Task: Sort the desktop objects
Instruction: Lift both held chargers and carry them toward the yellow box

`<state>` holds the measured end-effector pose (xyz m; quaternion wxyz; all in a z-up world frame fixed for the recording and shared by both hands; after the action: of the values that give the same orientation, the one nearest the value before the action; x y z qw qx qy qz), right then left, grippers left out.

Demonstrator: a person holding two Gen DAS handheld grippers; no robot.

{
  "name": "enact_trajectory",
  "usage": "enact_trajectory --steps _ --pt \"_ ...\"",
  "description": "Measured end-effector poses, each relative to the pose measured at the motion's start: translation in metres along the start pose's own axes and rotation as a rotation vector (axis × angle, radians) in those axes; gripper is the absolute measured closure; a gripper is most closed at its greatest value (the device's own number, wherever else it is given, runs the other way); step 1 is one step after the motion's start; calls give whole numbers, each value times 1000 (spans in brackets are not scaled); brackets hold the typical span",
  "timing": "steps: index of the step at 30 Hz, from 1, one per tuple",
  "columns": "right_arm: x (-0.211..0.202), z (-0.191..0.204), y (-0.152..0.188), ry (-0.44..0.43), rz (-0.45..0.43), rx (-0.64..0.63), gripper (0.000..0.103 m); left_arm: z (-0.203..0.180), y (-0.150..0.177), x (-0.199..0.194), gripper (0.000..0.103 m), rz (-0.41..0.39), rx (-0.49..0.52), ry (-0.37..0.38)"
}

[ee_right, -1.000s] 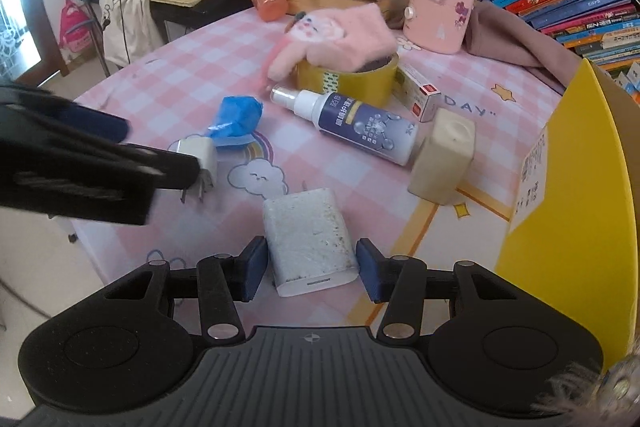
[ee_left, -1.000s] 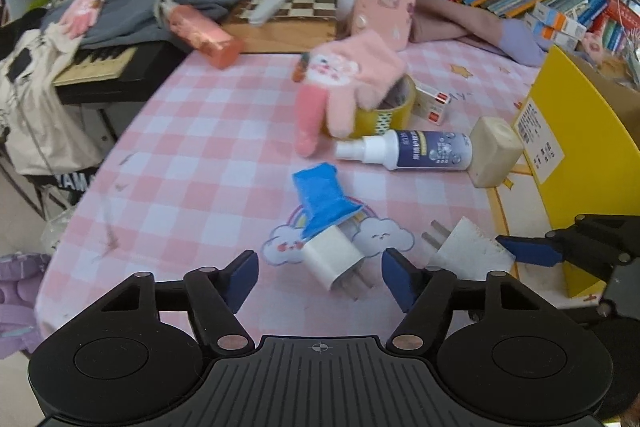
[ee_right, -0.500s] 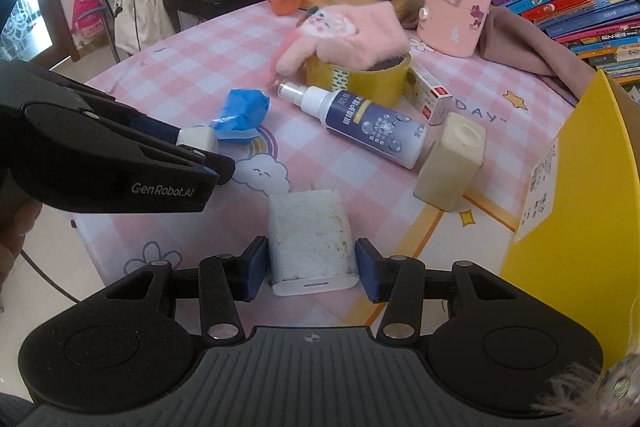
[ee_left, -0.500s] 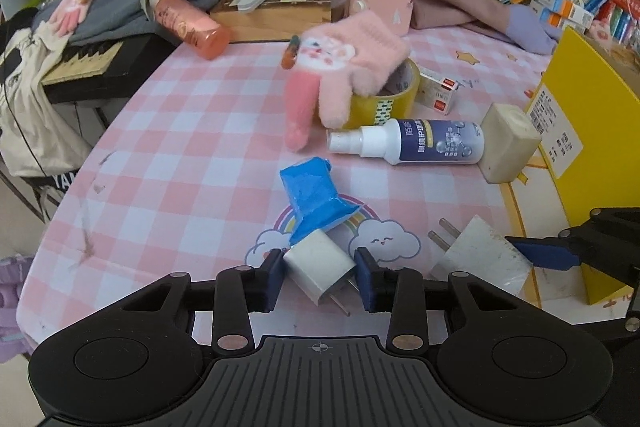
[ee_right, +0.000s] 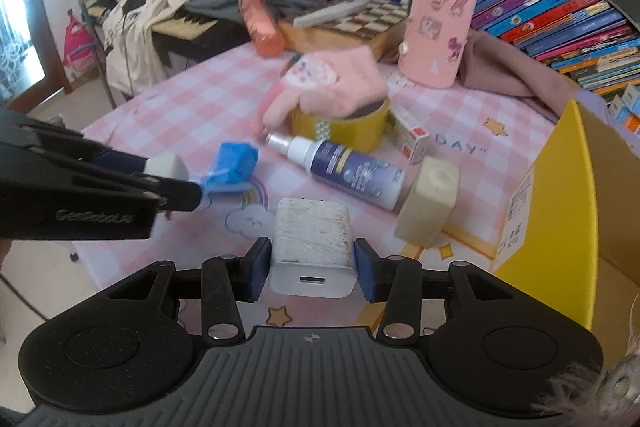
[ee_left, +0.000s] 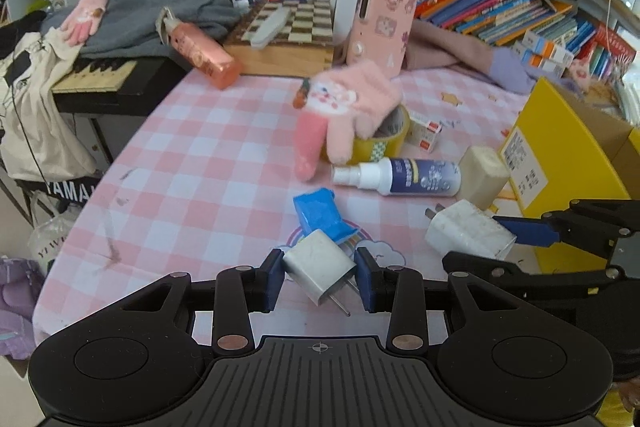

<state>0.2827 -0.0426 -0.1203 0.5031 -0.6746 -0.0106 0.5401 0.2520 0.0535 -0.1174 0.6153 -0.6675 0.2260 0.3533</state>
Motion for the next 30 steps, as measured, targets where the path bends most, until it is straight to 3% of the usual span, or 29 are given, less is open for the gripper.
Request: enact_trajectory --steps 22,30 --pt "-88 31 -13 81 -206 115 61 8 -6 -86 66 -144 0 135" --pt "-116 54 -1 89 -225 182 61 14 7 -123 66 -169 1 190"
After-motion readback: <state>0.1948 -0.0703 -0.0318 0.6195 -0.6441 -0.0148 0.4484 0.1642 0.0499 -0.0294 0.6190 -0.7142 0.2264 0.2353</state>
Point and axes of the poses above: each gripper's, at about its wrist camera, not at the fingertips, and x roughly the way its jaws point, z to its left, y to its underside, the point moved 10 cm from there along x, roughly the way its jaws point, and after that the axes turned 9 degrees about -y, right-handed, at the moved point
